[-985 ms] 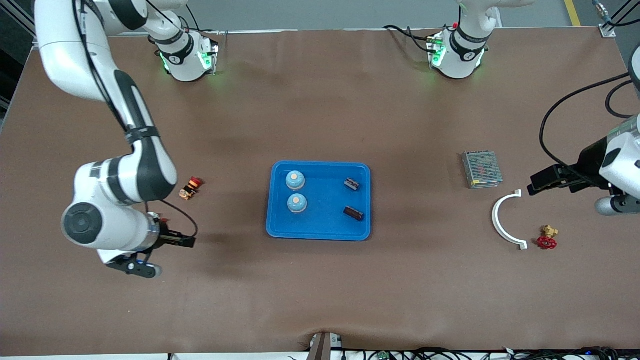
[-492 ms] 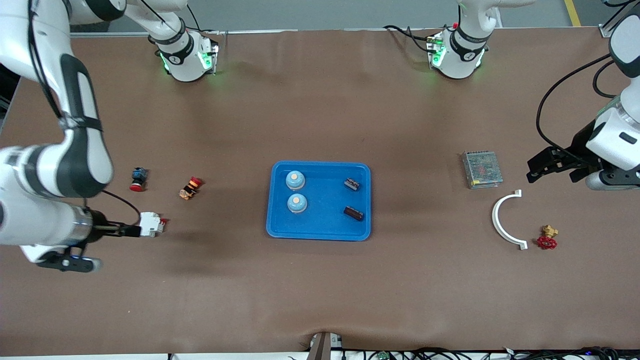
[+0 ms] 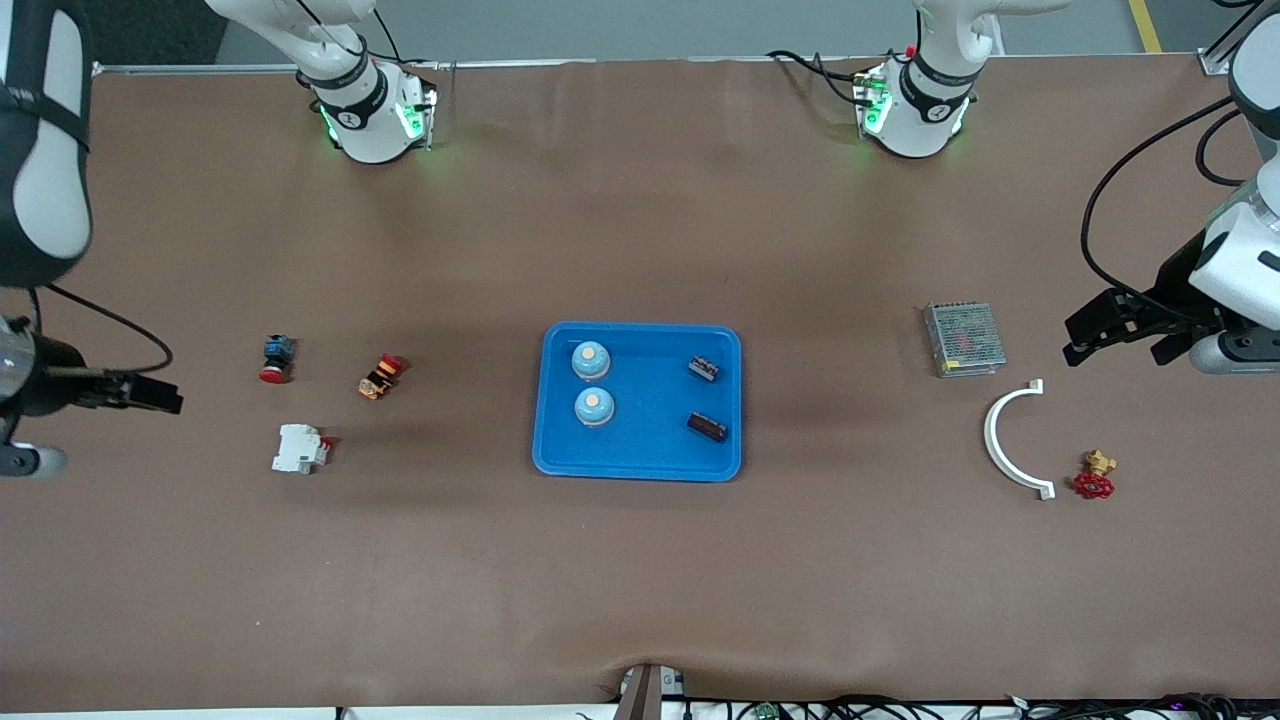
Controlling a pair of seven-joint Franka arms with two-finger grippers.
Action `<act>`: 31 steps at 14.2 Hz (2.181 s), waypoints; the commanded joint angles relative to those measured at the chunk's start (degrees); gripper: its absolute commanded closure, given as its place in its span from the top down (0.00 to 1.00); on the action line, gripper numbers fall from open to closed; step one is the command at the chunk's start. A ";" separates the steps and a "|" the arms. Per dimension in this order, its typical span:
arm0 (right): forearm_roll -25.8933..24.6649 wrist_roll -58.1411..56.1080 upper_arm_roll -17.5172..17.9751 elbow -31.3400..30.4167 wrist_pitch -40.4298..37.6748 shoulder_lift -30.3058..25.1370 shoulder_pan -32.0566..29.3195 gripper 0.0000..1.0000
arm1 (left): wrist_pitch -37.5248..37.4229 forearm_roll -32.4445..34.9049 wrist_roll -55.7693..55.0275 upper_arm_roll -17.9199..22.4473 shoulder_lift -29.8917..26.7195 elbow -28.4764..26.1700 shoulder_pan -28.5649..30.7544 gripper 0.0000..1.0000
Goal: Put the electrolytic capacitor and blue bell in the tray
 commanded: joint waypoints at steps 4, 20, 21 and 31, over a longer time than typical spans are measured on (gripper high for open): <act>-0.05 -2.04 -1.08 -8.22 -0.32 -10.50 0.43 1.00 | -0.48 1.05 -0.19 -0.40 0.83 1.22 0.05 1.00; 0.65 -2.04 -6.27 -18.61 9.42 -23.70 5.70 1.00 | -0.48 1.05 -0.62 -0.40 1.26 1.04 0.22 1.00; 0.65 -2.04 -6.27 -18.61 10.39 -23.70 5.70 1.00 | -0.48 1.05 -0.71 -0.40 1.27 1.04 0.22 1.00; 0.74 -1.43 -6.00 -15.36 10.58 -23.17 5.97 1.00 | -0.48 1.05 -0.89 -0.40 1.70 1.04 0.31 1.00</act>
